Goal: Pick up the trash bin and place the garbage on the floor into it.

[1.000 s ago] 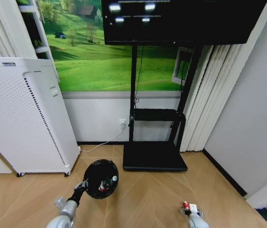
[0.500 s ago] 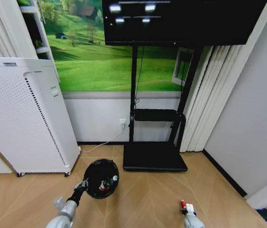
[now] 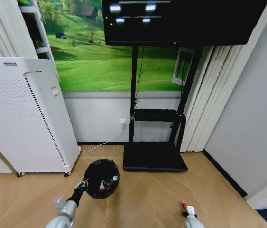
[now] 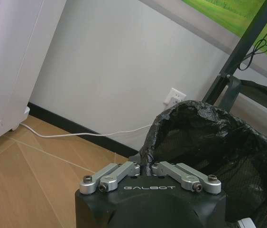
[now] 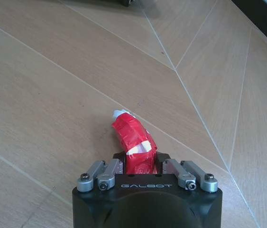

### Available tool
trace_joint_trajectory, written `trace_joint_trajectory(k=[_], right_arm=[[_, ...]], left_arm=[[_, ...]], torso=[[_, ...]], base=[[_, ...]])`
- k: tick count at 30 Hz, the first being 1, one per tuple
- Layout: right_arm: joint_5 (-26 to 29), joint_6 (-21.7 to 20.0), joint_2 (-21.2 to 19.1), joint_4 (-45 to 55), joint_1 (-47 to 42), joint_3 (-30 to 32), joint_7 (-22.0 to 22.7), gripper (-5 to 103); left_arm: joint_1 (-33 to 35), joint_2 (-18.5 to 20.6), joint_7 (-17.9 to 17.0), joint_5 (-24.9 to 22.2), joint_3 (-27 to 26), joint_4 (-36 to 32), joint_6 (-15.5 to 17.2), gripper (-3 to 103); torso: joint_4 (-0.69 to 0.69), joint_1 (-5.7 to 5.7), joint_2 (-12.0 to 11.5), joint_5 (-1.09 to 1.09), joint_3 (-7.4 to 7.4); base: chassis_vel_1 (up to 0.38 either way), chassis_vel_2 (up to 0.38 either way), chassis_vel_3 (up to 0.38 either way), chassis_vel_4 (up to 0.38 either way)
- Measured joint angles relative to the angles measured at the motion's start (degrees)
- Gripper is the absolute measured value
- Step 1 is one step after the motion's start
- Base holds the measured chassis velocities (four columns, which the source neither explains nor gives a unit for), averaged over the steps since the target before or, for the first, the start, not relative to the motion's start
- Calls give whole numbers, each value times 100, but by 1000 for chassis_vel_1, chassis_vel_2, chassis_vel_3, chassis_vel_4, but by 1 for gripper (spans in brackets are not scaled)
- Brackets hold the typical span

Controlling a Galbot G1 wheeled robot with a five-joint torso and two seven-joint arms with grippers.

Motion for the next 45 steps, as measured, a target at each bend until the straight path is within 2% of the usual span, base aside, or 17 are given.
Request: trace_joint_trajectory(k=[10, 14, 16, 17, 20, 22, 24, 27, 28, 29, 30, 32, 33, 37, 39, 41, 45], right_arm=[[49, -1, -5, 136, -61, 14, 26, 31], [178, 21, -92, 545, -257, 21, 63, 31], [193, 44, -152, 713, -337, 42, 67, 31], [229, 72, -254, 978, -479, 88, 79, 31], [288, 156, -405, 1441, -750, 169, 77, 31], [229, 388, -574, 2086, -1095, 317, 41, 31], [160, 511, -617, 2358, -1233, 373, 3, 31], [76, 843, -734, 3350, -1691, 507, -112, 31], [76, 843, -734, 3350, -1691, 507, -112, 31], [92, 975, -780, 3826, -1866, 483, -186, 31], [92, 975, -780, 3826, -1866, 483, -186, 31], [-1, 1285, -827, 4506, -2143, 425, -418, 31], [-133, 1504, -831, 4920, -2341, 384, -604, 31], [-516, 1950, -831, 5741, -2741, 215, -989, 31], [-619, 2052, -829, 5938, -2873, 164, -1103, 31], [-889, 2311, -814, 6405, -3229, 20, -1402, 31], [-1130, 2525, -782, 6783, -3501, -160, -1734, 31]], left_arm=[[-15, 7, 3, 0, 12, 37, -2, 5], [-74, 24, 17, 39, 71, 143, -3, 5], [-93, 29, 26, 55, 92, 181, -3, 5], [-122, 38, 46, 71, 122, 239, -3, 5], [-163, 67, 66, 98, 166, 311, -3, 5], [-220, 113, 80, 139, 218, 399, -4, 5], [-249, 137, 85, 161, 244, 445, -3, 5], [-338, 188, 137, 257, 311, 584, -9, 5], [-338, 188, 137, 257, 311, 584, -9, 5], [-337, 193, 190, 355, 320, 634, -16, 5], [-337, 193, 190, 355, 320, 634, -16, 5], [-334, 217, 280, 514, 357, 700, -47, 5], [-337, 240, 333, 612, 403, 730, -58, 5], [-337, 275, 424, 791, 486, 753, -87, 5], [-354, 287, 438, 833, 525, 771, -89, 5], [-447, 327, 464, 894, 685, 816, -95, 5], [-528, 352, 482, 950, 861, 851, -111, 5]], torso=[[2, 0, -1, 5, 1], [0, 2, -2, 17, 2], [2, 2, -2, 13, 2], [2, 2, -2, 4, 2], [1, 1, -2, 9, 2], [0, 1, -2, 2, 1], [0, 2, -2, 2, 1], [1, 1, -1, 1, 0], [1, 1, -1, 1, 0], [0, 1, -1, 2, 0], [0, 1, -1, 2, 0], [5, 1, -1, 1, 0], [2, 1, -1, 2, 1], [0, 1, -1, 2, 0], [4, 0, 0, 3, 0], [0, 0, -1, 0, 0], [-1, 0, 0, 1, 0]], base=[[0, 0, 0, 0], [0, 0, 0, 0], [0, 0, 0, 0], [0, 0, 0, 0], [0, 0, 0, 0], [0, 0, 0, 0], [0, 0, 0, 0], [0, 0, 0, 0], [0, 0, 0, 0], [0, 0, 0, 0], [0, 0, 0, 0], [0, 0, 0, 0], [0, 0, 0, 0], [0, 0, 0, 0], [0, 0, 0, 0], [0, 0, 0, 0], [0, 0, 0, 0]])
